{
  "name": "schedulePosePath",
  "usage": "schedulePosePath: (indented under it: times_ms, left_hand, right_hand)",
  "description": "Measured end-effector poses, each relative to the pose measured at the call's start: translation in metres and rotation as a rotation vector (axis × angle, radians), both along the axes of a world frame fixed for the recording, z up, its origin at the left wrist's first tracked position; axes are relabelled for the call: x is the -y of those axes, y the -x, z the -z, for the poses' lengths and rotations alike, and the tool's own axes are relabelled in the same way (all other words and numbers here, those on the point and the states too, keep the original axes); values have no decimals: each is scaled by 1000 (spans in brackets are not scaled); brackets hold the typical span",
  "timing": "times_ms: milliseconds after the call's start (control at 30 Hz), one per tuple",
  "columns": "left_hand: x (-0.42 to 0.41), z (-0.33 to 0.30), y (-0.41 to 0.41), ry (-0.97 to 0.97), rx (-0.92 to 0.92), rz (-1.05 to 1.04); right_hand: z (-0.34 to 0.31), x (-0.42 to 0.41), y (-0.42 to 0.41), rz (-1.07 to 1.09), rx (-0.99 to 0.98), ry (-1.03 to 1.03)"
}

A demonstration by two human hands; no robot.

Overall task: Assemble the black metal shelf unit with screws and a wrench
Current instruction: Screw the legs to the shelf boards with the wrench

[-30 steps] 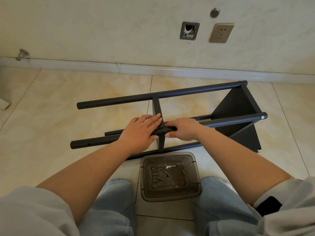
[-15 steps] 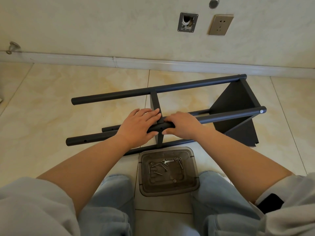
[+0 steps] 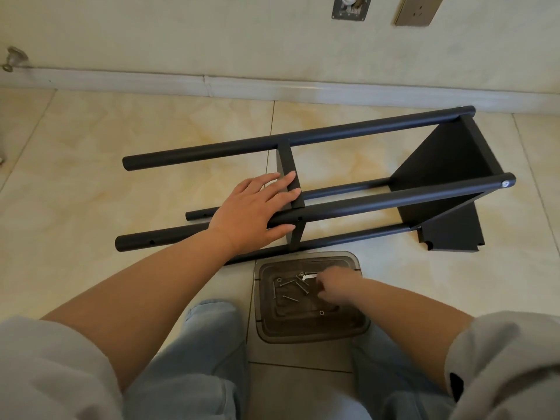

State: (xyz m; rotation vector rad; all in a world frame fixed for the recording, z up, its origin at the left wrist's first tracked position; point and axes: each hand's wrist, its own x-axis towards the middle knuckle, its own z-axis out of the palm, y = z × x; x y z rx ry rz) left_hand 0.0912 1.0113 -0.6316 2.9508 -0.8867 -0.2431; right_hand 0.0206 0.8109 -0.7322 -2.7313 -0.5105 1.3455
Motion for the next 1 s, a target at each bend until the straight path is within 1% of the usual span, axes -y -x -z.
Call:
schedulePosePath:
  times_ms: [67,133,367,667,767,867,933,1000]
  left_hand:
    - [0,1,-1,22,-16,-11]
    - [0,2,-1,43,-27,-14]
    - [-2,8,0,124,-32,-12]
    - [-4,18,0,183,38,-1]
    - [-5,19,0,200,47,-2]
    - [-3,18,0,202,27,-6]
    - [-3,17,1,194,19,-11]
    - [-2,15,1,179,3,-17]
  right_hand:
    - [21,0,0,54,-55,43]
    - [37,-5,-1,82,-51,53]
    - [68,-29,1,145,103,96]
    - [93,-35,1,255,156,99]
    - [94,-36,2,248,135,105]
    - [94,-35,2,319,87,92]
    - [93,-35,3,385,14,57]
    - [87,-34,3,399,-90,2]
